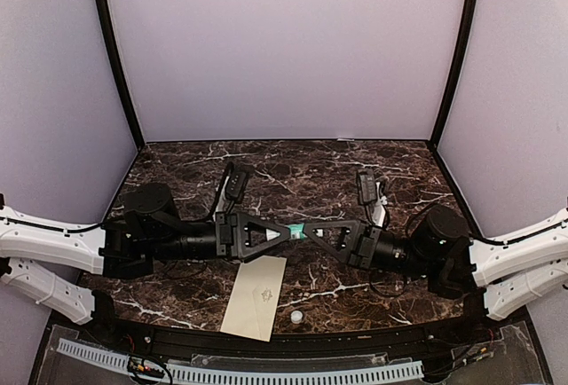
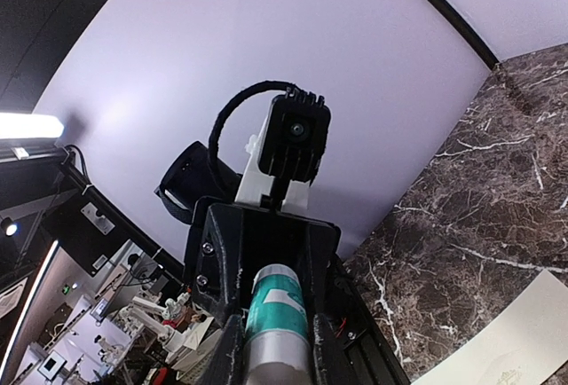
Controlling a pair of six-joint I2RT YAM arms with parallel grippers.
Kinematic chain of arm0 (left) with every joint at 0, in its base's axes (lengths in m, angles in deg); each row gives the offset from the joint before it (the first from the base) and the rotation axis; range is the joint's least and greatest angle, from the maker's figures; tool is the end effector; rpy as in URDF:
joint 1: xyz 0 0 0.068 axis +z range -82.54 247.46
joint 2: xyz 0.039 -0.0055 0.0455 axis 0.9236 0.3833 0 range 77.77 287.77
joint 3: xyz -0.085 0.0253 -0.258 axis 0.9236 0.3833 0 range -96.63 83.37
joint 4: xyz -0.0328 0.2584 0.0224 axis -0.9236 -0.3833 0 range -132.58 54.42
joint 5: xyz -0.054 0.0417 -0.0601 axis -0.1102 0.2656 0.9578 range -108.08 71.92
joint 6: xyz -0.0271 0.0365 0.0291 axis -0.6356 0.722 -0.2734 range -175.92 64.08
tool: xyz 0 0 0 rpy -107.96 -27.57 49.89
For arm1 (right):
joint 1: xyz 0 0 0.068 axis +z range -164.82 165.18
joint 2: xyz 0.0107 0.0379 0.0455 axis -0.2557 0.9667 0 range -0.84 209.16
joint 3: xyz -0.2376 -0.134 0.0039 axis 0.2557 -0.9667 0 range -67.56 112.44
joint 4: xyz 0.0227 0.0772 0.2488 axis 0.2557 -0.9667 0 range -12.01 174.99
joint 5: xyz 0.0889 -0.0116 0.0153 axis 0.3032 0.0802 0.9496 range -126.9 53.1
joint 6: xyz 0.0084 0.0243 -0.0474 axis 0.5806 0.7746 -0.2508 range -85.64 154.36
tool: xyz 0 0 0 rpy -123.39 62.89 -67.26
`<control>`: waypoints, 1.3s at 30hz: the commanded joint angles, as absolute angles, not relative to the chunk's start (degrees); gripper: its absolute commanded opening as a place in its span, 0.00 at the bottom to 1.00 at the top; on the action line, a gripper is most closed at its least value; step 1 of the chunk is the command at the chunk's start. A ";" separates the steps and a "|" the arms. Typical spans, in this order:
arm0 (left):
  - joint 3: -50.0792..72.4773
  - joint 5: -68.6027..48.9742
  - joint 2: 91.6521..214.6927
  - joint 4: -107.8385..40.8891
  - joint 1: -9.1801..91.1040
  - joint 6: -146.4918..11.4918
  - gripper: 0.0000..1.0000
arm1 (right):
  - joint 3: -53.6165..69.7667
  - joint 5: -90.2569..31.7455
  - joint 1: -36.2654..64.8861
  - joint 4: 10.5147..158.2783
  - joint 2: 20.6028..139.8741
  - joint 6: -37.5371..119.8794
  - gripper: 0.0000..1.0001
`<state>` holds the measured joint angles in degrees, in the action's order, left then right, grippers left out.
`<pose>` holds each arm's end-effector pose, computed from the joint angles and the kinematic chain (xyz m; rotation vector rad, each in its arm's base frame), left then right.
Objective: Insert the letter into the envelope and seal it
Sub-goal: Adjust the solid glue.
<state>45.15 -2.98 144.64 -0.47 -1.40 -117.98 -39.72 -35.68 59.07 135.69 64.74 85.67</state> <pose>0.0879 -0.2532 0.3037 0.3774 1.8002 -1.9530 0.0682 0.2387 0.2760 -0.3362 1.5748 1.8033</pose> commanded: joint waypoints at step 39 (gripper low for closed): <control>44.98 -2.14 148.10 4.01 -1.71 -120.27 0.21 | -41.29 -36.03 59.53 132.98 62.33 85.86 0.03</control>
